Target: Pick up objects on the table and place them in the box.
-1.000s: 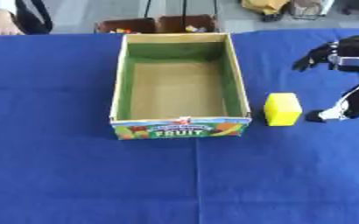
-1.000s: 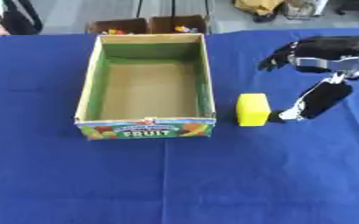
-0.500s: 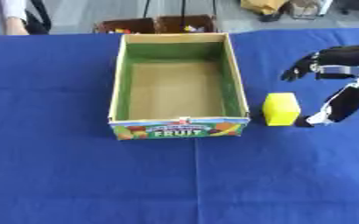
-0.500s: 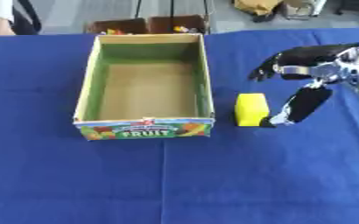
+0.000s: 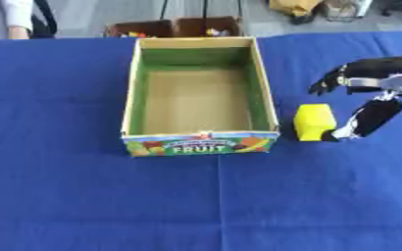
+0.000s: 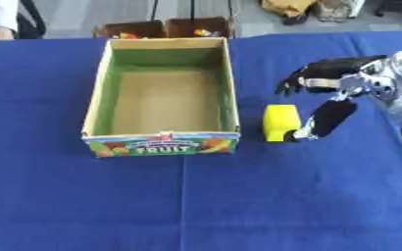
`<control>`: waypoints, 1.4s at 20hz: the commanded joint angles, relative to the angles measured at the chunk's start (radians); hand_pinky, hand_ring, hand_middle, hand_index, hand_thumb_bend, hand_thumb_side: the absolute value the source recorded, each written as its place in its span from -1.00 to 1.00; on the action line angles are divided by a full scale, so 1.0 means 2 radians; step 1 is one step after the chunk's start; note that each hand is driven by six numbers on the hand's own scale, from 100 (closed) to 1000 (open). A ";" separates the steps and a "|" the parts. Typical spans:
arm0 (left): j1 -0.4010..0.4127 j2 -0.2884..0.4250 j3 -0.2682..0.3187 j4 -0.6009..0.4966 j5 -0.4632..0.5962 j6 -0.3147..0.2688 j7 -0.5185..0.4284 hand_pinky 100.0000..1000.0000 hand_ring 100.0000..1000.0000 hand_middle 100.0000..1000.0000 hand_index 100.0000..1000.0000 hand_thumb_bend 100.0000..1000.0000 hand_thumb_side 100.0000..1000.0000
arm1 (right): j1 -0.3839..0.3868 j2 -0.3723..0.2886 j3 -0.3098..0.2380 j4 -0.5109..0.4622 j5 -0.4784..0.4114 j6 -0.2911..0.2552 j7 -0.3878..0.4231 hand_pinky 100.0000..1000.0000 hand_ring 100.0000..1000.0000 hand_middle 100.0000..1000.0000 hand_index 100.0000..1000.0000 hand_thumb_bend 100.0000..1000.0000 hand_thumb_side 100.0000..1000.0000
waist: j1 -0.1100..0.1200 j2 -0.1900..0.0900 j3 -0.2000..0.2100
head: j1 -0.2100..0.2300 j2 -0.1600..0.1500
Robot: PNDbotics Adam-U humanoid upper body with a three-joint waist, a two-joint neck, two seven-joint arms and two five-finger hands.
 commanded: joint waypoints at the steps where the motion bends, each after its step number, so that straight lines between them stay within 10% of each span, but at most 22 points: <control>1: -0.004 0.002 -0.001 -0.010 0.002 0.000 -0.002 0.00 0.64 0.69 0.85 -1.00 1.00 | -0.009 -0.008 0.001 0.012 0.010 -0.004 -0.004 0.31 0.67 0.53 0.89 -0.18 -0.12 | -0.006 -0.009 0.000 | -0.002 -0.006; 18: -0.005 0.000 -0.003 -0.010 0.003 0.002 -0.004 -0.01 0.64 0.68 0.85 -1.00 1.00 | -0.018 0.010 0.016 0.058 0.021 0.007 -0.055 0.11 0.46 0.07 0.49 -0.36 -0.08 | -0.006 -0.005 0.004 | -0.002 -0.004; 28: -0.006 0.000 -0.003 -0.010 0.004 0.002 -0.004 -0.02 0.64 0.68 0.85 -1.00 1.00 | -0.018 0.011 0.019 0.065 0.030 0.015 -0.071 0.03 0.39 -0.03 0.34 -0.64 -0.42 | -0.008 -0.004 0.004 | -0.002 -0.004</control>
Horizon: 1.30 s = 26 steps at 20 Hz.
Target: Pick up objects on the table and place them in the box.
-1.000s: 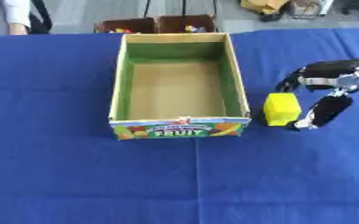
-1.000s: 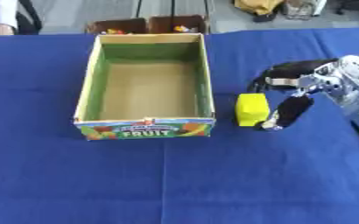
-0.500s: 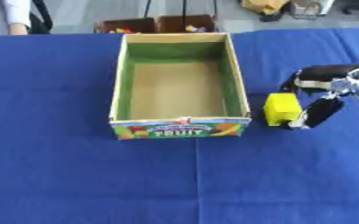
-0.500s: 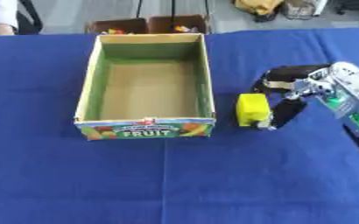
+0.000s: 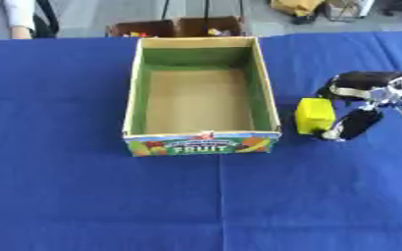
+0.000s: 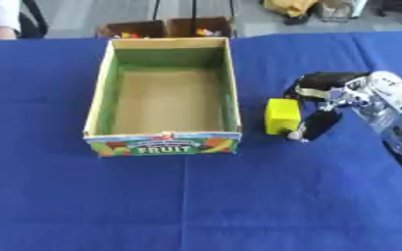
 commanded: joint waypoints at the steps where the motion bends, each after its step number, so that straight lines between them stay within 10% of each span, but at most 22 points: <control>1: -0.005 0.003 0.000 -0.010 0.003 0.001 -0.001 -0.02 0.64 0.68 0.85 -1.00 1.00 | -0.007 -0.011 -0.004 0.001 0.007 0.004 -0.007 0.02 0.38 -0.04 0.32 -0.69 -0.41 | -0.008 -0.004 0.000 | 0.000 -0.005; 26: -0.002 0.005 0.000 -0.010 0.003 0.005 0.000 -0.02 0.63 0.68 0.85 -1.00 1.00 | -0.032 -0.018 -0.050 -0.090 -0.005 0.030 -0.067 -0.06 0.25 -0.22 0.04 -1.00 -0.30 | -0.008 -0.009 -0.004 | 0.001 -0.008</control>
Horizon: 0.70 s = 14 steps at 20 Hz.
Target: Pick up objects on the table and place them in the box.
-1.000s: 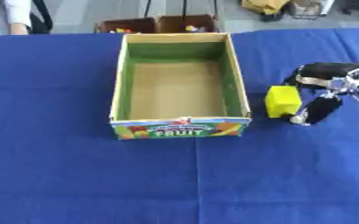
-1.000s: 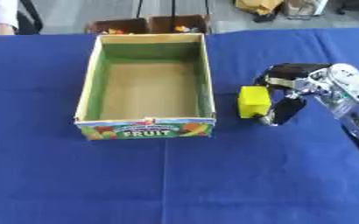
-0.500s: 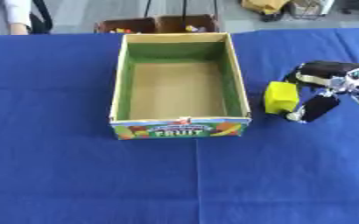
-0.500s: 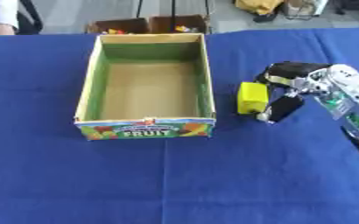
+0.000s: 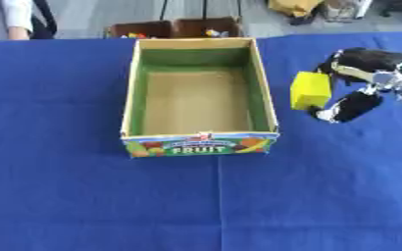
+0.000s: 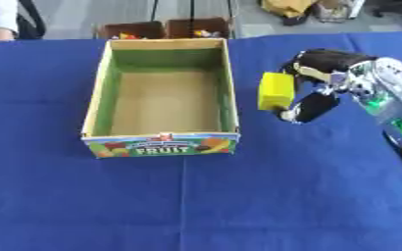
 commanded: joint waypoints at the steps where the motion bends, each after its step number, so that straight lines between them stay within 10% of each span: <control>1: -0.002 0.009 0.000 -0.010 0.001 0.001 0.000 -0.02 0.63 0.68 0.85 -1.00 1.00 | -0.017 -0.021 -0.019 -0.033 -0.005 0.006 -0.009 -0.06 0.25 -0.23 0.03 -1.00 -0.30 | -0.008 -0.010 0.000 | 0.001 -0.004; 14: 0.002 0.008 -0.005 -0.010 0.006 0.002 -0.007 -0.02 0.63 0.68 0.85 -1.00 1.00 | -0.134 0.057 0.005 -0.033 0.034 0.004 0.010 -0.06 0.23 -0.23 0.03 -1.00 -0.27 | -0.013 -0.018 0.012 | -0.013 -0.007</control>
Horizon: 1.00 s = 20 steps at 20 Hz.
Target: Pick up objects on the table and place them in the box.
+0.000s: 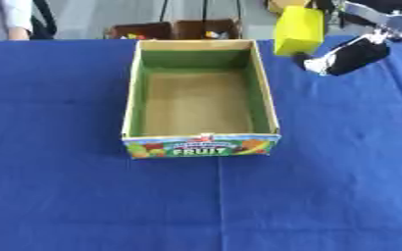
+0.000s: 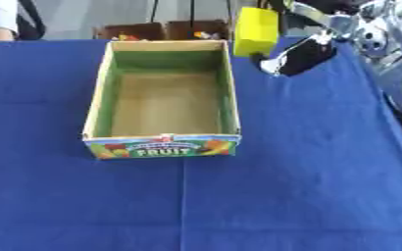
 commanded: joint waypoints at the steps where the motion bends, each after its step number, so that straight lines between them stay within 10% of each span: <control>1: -0.002 0.008 -0.002 -0.010 0.004 0.000 -0.004 -0.02 0.63 0.68 0.85 -1.00 1.00 | -0.035 0.025 0.006 0.016 0.020 -0.005 0.008 -0.06 0.23 -0.23 0.03 -1.00 -0.27 | -0.008 -0.018 0.002 | -0.007 -0.007; 20: -0.009 0.000 -0.006 -0.010 0.011 -0.003 -0.010 -0.02 0.63 0.68 0.85 -1.00 1.00 | -0.103 0.178 0.045 0.203 0.103 -0.044 -0.003 -0.09 0.21 -0.25 0.01 -1.00 -0.34 | -0.008 -0.010 0.020 | -0.024 -0.015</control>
